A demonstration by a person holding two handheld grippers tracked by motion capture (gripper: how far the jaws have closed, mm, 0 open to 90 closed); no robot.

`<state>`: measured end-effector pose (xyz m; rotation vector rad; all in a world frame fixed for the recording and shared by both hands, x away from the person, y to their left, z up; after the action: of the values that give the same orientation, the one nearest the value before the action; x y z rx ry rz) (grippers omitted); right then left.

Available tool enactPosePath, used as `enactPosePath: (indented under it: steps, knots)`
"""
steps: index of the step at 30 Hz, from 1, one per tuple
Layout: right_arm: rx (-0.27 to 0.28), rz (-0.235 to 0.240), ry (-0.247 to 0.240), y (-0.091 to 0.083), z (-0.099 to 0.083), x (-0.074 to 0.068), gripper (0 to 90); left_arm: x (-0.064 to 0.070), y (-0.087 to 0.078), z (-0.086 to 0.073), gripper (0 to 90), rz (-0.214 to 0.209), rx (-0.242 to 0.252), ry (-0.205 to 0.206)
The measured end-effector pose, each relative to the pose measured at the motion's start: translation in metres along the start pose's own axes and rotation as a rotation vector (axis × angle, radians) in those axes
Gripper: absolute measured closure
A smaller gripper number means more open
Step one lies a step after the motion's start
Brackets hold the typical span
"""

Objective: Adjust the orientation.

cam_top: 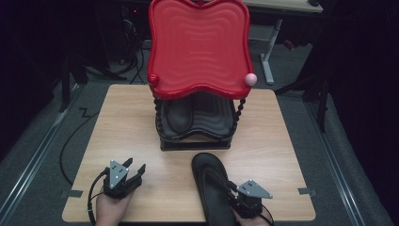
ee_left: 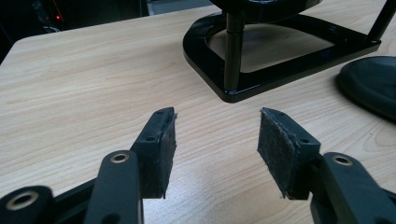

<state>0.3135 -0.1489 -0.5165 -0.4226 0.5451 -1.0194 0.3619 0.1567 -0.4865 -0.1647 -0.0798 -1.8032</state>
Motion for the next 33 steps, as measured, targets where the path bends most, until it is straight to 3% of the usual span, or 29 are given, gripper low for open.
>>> enactPosePath:
  steps: [4,8,19,24,33]
  knots:
    - [-0.005,0.007,0.008,-0.004,-0.007,-0.001,65.2,-0.003,0.000,-0.001,46.8,0.002,-0.004,-0.001]
    - [-0.037,-0.010,0.015,-0.004,-0.019,0.005,70.6,-0.003,0.000,-0.002,47.2,0.001,-0.010,0.002]
    - [-0.009,-0.016,0.030,-0.007,-0.013,0.007,81.5,-0.006,-0.002,0.000,47.2,0.007,-0.004,-0.010]
    - [0.029,-0.037,0.005,-0.012,-0.005,0.005,81.7,-0.005,-0.001,-0.001,47.2,0.003,-0.006,-0.003]
    - [0.139,-0.064,0.010,-0.031,0.023,0.009,81.6,-0.004,0.000,-0.003,47.2,-0.001,-0.010,-0.002]
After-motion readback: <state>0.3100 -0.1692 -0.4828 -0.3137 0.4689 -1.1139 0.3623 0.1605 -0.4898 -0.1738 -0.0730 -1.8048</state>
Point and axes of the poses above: each handheld gripper's, and its own axes: y roughly forward along the jaws, z roughly out of its top, x roughly to its right, the point moved 7 cm from there along y, roughly forward along the jaws, and after that the axes turned 14 degrees about y, right-handed, at the moved point
